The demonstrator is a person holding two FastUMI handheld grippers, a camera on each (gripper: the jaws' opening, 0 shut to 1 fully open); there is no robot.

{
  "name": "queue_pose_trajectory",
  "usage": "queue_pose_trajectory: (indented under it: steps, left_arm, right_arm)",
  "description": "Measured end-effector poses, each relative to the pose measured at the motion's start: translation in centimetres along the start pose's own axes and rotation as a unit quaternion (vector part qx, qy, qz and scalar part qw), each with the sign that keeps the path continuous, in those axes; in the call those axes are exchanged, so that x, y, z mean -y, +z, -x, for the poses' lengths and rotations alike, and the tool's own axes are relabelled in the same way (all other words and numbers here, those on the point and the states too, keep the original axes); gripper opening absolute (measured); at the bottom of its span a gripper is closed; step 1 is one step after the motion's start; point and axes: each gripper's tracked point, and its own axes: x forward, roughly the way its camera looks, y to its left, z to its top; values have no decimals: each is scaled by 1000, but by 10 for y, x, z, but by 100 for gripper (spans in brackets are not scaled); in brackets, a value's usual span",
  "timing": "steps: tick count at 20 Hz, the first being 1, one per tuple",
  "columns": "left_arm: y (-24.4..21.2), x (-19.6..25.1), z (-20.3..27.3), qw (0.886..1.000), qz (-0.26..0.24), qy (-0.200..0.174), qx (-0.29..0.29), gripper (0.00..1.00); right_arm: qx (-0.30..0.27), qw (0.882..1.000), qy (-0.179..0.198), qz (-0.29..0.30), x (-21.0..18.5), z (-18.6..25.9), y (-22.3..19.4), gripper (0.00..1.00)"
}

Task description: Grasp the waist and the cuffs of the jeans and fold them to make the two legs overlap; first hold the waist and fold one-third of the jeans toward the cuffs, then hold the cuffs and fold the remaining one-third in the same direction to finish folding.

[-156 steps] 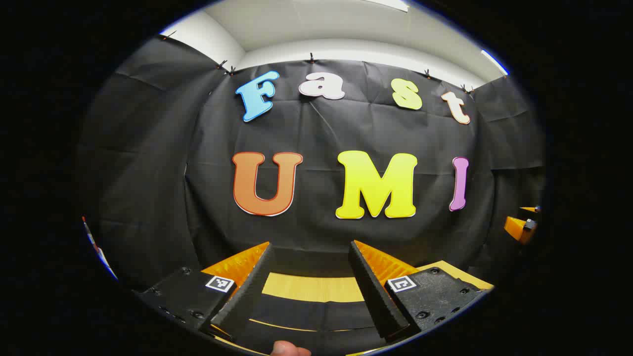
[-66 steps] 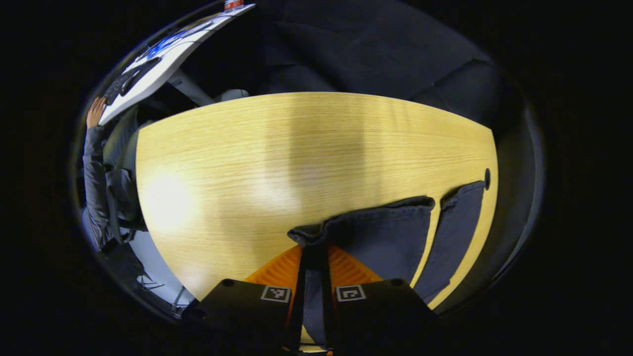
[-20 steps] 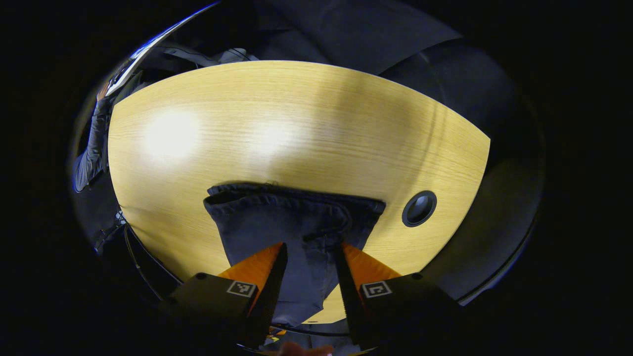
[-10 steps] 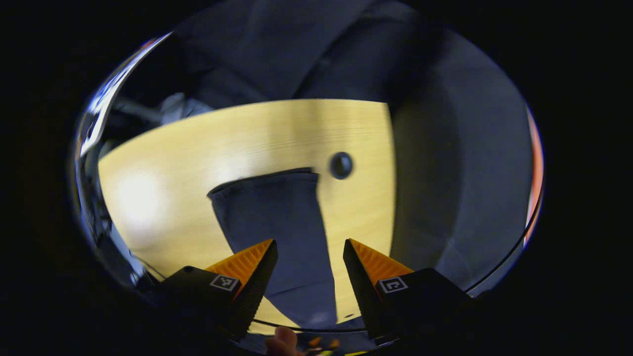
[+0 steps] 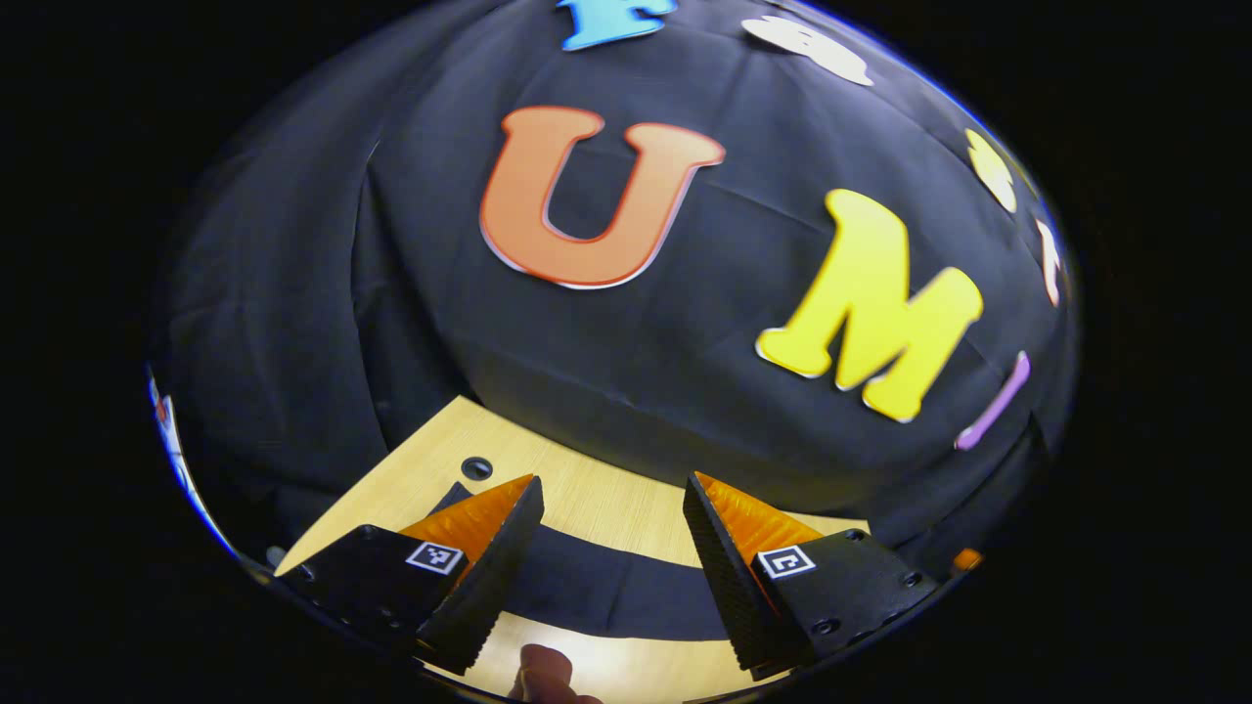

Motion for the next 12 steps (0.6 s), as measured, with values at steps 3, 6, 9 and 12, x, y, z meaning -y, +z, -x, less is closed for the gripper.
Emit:
queue_pose_trajectory:
  steps: [3,6,9,12]
  left_arm:
    - [-34,19,18,998,-34,-6,47,94]
    - [-87,31,36,998,-49,-5,49,94]
    - [-124,45,45,998,-55,-20,35,94]
    - [-141,50,47,998,-57,-20,31,94]
  right_arm:
    - [34,997,-8,65,-4,-1,-7,95]
    - [31,993,-19,108,4,-7,-19,98]
    - [13,996,-28,83,18,-14,-34,99]
    - [-18,997,-43,57,48,-20,-65,99]
